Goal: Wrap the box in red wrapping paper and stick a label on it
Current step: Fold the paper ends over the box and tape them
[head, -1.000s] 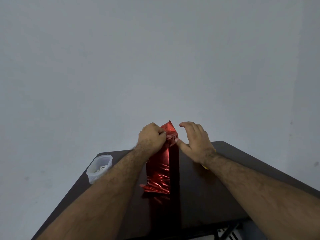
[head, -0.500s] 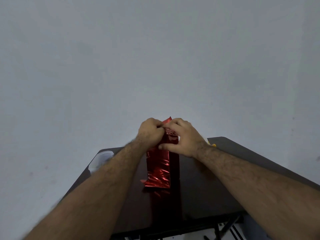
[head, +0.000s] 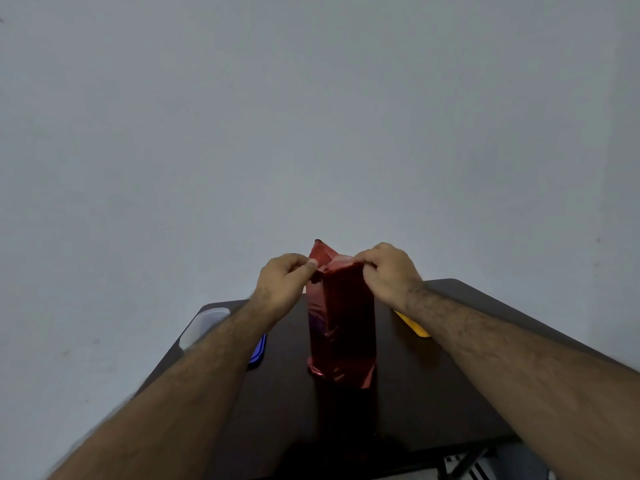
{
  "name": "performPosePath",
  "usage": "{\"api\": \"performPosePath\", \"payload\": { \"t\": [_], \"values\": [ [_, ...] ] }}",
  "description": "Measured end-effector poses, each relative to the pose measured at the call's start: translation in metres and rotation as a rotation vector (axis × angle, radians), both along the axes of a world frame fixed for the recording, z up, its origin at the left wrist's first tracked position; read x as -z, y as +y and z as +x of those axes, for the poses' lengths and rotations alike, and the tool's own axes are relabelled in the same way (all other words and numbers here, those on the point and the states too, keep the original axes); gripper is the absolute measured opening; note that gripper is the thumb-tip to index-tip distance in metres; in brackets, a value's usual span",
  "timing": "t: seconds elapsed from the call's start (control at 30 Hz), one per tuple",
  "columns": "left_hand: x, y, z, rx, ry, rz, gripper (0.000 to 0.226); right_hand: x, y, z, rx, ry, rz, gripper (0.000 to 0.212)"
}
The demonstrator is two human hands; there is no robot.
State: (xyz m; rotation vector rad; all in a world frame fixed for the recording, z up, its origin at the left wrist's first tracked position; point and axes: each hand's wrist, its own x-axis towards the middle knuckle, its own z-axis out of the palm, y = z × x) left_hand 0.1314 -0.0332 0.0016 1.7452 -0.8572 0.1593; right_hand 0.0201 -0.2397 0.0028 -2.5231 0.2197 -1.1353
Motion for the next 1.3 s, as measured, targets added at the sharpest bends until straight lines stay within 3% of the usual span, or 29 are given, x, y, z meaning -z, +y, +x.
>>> {"api": "performPosePath", "payload": {
  "t": [0.07,0.23,0.37,0.43,0.53,0.7,0.83,1.0,1.13,1.3],
  "values": [
    [0.002,-0.003,-0.006,0.044,-0.020,-0.016,0.012,0.003,0.001,0.004,-0.071,-0.016,0.145,0.039],
    [0.001,-0.014,-0.021,0.066,-0.344,0.169,0.037,0.013,0.000,0.010,-0.104,-0.030,0.357,0.070],
    [-0.010,-0.027,-0.030,0.097,-0.476,0.365,0.055,0.021,-0.006,0.018,-0.272,-0.088,0.602,0.042],
    [-0.019,-0.032,-0.030,0.102,-0.497,0.292,0.051,0.021,-0.008,0.019,-0.345,-0.120,0.705,0.025],
    [-0.029,-0.028,-0.020,-0.011,-0.522,0.108,0.047,0.020,-0.014,0.020,-0.470,-0.081,0.829,0.027],
    [-0.034,-0.025,-0.003,0.043,-0.437,0.333,0.044,0.009,-0.020,0.025,-0.453,0.031,0.817,0.028],
    [-0.030,-0.039,0.007,0.057,-0.225,0.229,0.042,0.016,-0.024,0.033,-0.444,0.008,0.844,0.023],
    [-0.049,-0.055,0.007,0.129,-0.072,0.051,0.021,0.019,-0.025,0.037,-0.551,-0.015,0.897,0.027],
    [-0.064,-0.065,0.004,0.144,-0.042,0.110,0.024,0.017,-0.029,0.040,-0.541,-0.006,0.823,0.027],
    [-0.053,-0.065,0.005,0.109,-0.202,0.258,0.032,0.027,-0.031,0.038,-0.402,-0.130,0.582,0.031]
  ]
}}
